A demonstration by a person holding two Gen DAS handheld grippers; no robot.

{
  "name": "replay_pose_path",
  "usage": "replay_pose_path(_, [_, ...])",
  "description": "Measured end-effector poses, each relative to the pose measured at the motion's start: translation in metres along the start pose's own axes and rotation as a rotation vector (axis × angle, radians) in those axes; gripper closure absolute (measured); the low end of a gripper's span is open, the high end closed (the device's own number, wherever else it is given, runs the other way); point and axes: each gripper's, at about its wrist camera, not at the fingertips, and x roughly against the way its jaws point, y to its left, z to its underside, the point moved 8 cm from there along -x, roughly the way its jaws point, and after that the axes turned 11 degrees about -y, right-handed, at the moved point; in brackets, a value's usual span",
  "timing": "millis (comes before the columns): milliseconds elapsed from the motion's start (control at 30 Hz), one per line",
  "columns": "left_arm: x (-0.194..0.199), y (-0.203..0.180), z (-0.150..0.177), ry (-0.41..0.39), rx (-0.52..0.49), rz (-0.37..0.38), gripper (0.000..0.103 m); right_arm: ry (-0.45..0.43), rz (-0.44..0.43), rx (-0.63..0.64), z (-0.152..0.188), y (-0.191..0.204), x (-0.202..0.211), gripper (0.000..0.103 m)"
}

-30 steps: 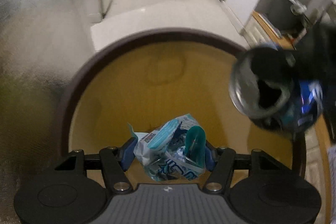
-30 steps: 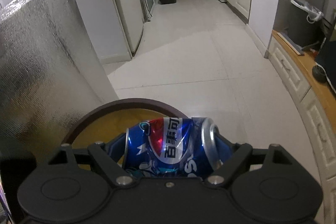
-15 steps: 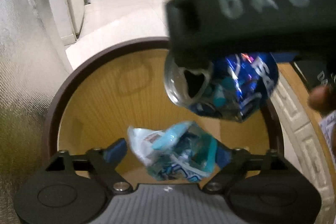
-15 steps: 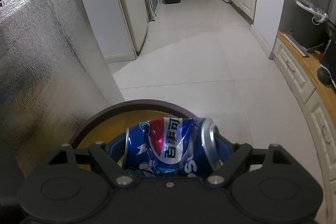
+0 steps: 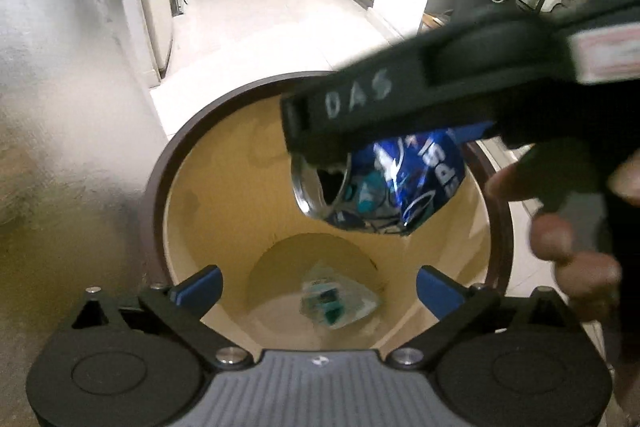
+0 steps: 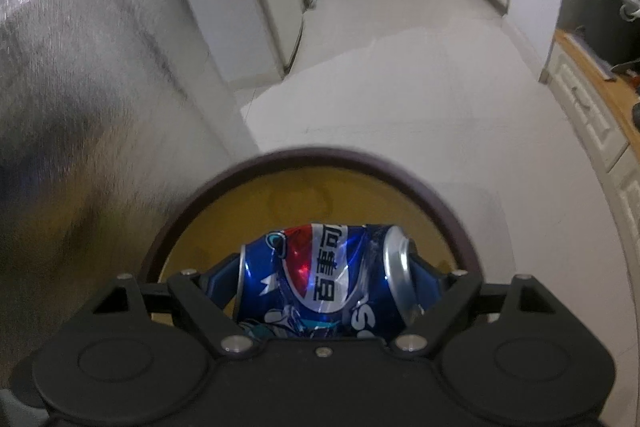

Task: Collect trash
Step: 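Open the left tool to drop the teal bag while the right tool drops the can, then move both tools back from the bin toward the table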

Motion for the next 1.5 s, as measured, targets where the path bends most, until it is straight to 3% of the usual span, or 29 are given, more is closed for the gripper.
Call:
replay_pose_path(333, [0.019,0.005,0.004,-0.011,0.02,-0.011,0.0,0.128,0.062,0.101,0.02,0.006,-0.021,0.013])
replay_pose_path(433, [0.029,0.007,0.008,-0.013,0.027,-0.015,0.0,0.11,0.055,0.106,0.018,0.006,-0.013,0.004])
replay_pose_path(967, [0.052,0.018,0.025,0.012,0.051,-0.064,0.0,0.036,0.051,0.089,0.014,-0.011,0.057,0.0])
replay_pose_path(1500, [0.077,0.013,0.024,0.029,-0.003,-0.105,0.0,-0.02,0.085,0.076,0.024,-0.026,0.118,0.0])
